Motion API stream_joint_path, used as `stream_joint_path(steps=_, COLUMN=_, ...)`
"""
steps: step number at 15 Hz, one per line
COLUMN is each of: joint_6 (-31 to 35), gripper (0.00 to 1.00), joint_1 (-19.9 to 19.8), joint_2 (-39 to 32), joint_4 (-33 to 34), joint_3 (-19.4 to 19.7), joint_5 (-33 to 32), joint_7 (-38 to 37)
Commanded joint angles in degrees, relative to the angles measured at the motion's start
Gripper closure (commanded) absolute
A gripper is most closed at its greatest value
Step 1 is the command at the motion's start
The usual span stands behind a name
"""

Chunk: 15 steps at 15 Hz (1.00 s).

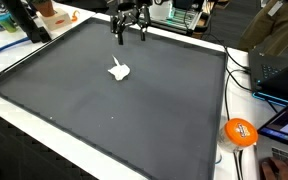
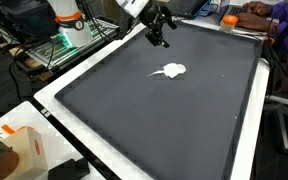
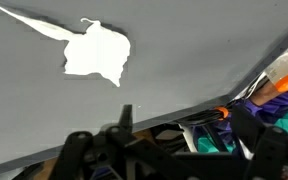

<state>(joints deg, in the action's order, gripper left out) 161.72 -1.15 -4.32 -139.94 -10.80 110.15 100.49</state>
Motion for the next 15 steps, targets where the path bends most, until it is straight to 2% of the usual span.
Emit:
stream_joint_path(steps=1, joint_6=-6.0, gripper=0.0, joint_1=-1.1, joint_2=-3.1, joint_4=0.5, joint_3=1.0, joint_5=0.6, joint_7=3.3)
stream_joint_path(steps=2, joint_6=-7.4, gripper=0.0, joint_1=-1.3, joint_2=-3.5, joint_4=0.4, joint_3=1.2, joint_5=-0.5, joint_7=2.4)
stream_joint_path(steps=3, joint_6=-4.6, gripper=0.0, joint_1=-0.5, joint_2=-2.1, joint_4=0.2, joint_3=0.7, joint_5=-0.1, joint_7=1.6)
stream_joint_path(steps=6, joint_6=-6.0, gripper=0.0, joint_1=-0.9, joint_2=-3.5, joint_4=0.5, joint_3=0.9, joint_5=-0.1, joint_7=1.8)
stream_joint_path(steps=8, joint_6=-7.2, gripper=0.0, joint_1=-1.3, joint_2=-3.6, joint_4=0.4, joint_3=1.1, joint_5=-2.6, joint_7=0.6)
stream_joint_path(steps=15, joint_6=-2.7, gripper=0.0, joint_1=-1.5, joint_2=-3.0, joint_4=1.1, joint_3=1.8, joint_5=-0.1, joint_7=0.1)
